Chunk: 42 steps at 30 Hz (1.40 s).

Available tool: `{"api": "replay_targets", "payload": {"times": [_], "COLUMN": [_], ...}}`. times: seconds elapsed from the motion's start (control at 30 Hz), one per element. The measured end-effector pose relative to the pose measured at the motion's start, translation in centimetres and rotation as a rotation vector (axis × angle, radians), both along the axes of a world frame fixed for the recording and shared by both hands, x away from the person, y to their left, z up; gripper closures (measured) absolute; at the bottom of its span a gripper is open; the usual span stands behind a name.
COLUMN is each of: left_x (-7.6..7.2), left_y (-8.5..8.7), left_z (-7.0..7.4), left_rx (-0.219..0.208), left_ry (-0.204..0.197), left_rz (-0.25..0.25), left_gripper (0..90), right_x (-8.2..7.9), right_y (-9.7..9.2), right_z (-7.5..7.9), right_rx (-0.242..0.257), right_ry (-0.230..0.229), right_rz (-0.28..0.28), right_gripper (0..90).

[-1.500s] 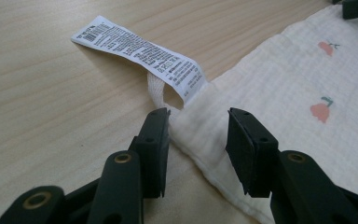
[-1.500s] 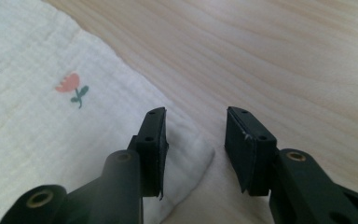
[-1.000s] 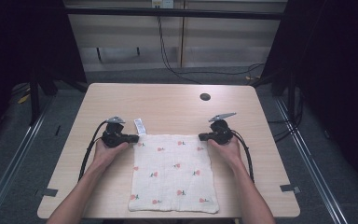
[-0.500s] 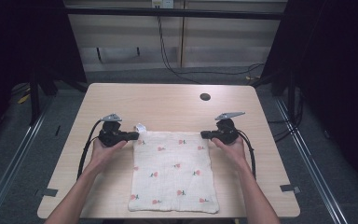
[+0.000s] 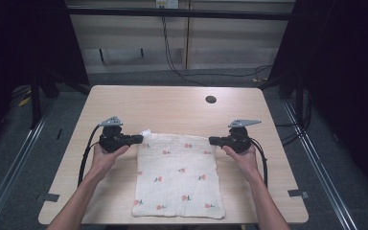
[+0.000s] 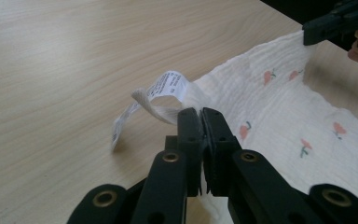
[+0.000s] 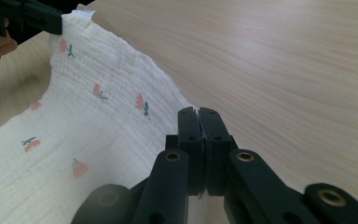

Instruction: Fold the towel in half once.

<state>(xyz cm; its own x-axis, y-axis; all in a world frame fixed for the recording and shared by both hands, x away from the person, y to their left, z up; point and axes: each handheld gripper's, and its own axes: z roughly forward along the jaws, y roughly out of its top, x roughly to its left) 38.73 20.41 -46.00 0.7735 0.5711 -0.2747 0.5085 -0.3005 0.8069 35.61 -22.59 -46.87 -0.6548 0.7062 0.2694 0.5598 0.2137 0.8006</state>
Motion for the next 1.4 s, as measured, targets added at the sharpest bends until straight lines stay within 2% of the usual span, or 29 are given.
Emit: {"api": "replay_targets", "payload": {"times": [0.07,0.13,0.2,0.27,0.33,0.4,0.63,0.73,0.83,0.87,1.03,1.27,1.4], "left_x": [-0.3,-0.9,-1.6,-1.9,-2.5,-3.0,-4.9,-5.4,-6.1,-6.4,-7.4,-8.6,-8.9], "left_y": [0.0,0.1,0.2,0.3,0.4,0.3,0.5,1.3,1.6,1.7,1.7,1.8,2.1], "left_z": [0.3,0.5,0.9,1.1,1.5,1.9,2.4,2.8,2.8,2.8,3.1,3.7,3.7], "left_rx": [0.001,-0.019,-0.003,-0.003,-0.009,-0.022,-0.003,-0.009,-0.018,-0.014,-0.007,0.02,0.023], "left_ry": [-0.008,-0.008,-0.021,-0.03,-0.052,-0.056,-0.077,-0.076,-0.07,-0.077,-0.071,-0.079,-0.066], "left_rz": [-0.003,-0.003,-0.017,-0.026,-0.025,-0.035,-0.068,-0.068,-0.074,-0.077,-0.086,-0.112,-0.119], "left_gripper": [86.9,87.0,86.9,87.0,86.9,87.0,86.9,86.9,87.0,86.9,87.0,87.1,87.0], "right_x": [-0.1,-0.3,-0.8,-0.9,-1.3,-1.9,-3.0,-3.8,-4.8,-5.5,-6.8,-8.1,-8.6], "right_y": [0.0,0.0,-0.2,-0.3,-0.2,-0.1,-0.2,-0.4,-0.4,-0.1,0.0,0.2,0.3], "right_z": [0.3,0.9,1.6,1.7,2.1,2.5,3.6,4.3,5.0,5.3,5.8,6.1,6.3], "right_rx": [0.001,-0.007,0.019,0.024,0.015,0.018,0.002,0.014,-0.001,-0.035,-0.073,-0.063,-0.071], "right_ry": [-0.002,-0.012,-0.029,-0.033,-0.035,-0.033,-0.042,-0.054,-0.067,-0.064,-0.06,-0.067,-0.061], "right_rz": [0.0,-0.002,-0.013,-0.012,-0.002,0.005,0.037,0.045,0.068,0.096,0.129,0.148,0.155], "right_gripper": [89.2,89.2,89.2,89.2,89.2,89.2,89.3,89.3,89.3,89.3,89.3,89.3,89.3]}}
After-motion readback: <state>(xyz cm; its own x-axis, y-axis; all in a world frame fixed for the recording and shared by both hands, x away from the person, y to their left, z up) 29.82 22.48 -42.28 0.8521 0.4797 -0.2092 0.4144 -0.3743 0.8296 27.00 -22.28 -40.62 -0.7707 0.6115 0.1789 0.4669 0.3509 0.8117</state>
